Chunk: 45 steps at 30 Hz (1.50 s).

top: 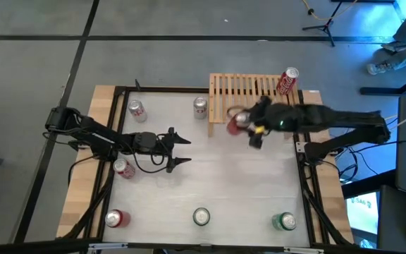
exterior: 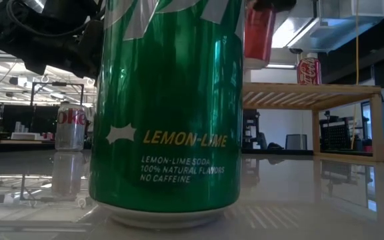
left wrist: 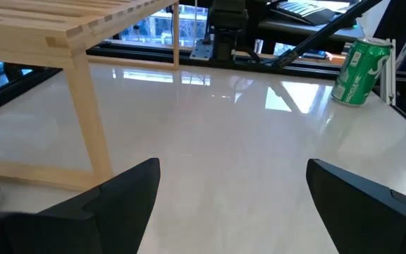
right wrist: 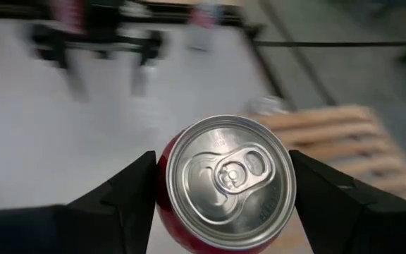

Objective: Place canned beverage on shelf
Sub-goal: Put the right red black soda on the shelf

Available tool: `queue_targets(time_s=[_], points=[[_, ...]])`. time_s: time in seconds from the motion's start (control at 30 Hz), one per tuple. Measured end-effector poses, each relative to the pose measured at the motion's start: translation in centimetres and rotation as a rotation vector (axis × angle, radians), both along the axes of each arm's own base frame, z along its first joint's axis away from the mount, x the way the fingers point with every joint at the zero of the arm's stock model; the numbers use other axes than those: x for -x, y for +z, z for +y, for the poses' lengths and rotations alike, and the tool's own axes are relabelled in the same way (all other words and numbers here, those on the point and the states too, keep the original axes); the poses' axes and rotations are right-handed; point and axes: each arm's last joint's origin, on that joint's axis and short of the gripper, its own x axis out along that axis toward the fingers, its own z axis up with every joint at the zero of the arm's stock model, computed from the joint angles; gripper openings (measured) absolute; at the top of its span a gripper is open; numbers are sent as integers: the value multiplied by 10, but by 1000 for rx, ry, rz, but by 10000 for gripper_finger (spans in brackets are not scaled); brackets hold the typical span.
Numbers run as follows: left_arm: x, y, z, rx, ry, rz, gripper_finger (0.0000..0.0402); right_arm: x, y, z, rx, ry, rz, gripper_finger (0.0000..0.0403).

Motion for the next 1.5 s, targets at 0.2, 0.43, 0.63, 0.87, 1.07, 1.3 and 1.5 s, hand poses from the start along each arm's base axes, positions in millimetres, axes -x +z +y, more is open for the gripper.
queue_targets(time_s=[0.2, 0.43, 0.63, 0.87, 1.07, 1.3, 1.5], points=[[0, 0, 0, 2, 0, 0, 347, 27, 25, -48, 66, -168, 54, 265], [0, 0, 0, 4, 1, 0, 347, 54, 32, -101, 58, -235, 95, 265], [0, 0, 0, 4, 1, 0, 347, 69, 26, -132, 2, -203, 103, 266], [0, 0, 0, 1, 1, 0, 347, 74, 16, -159, -18, -221, 150, 266], [0, 0, 0, 4, 1, 0, 347, 78, 8, -176, -36, -230, 175, 266], [0, 0, 0, 4, 2, 0, 347, 75, 6, -179, -30, -197, 177, 262], [0, 1, 0, 5, 2, -6, 347, 74, 6, -180, -32, -194, 176, 243]])
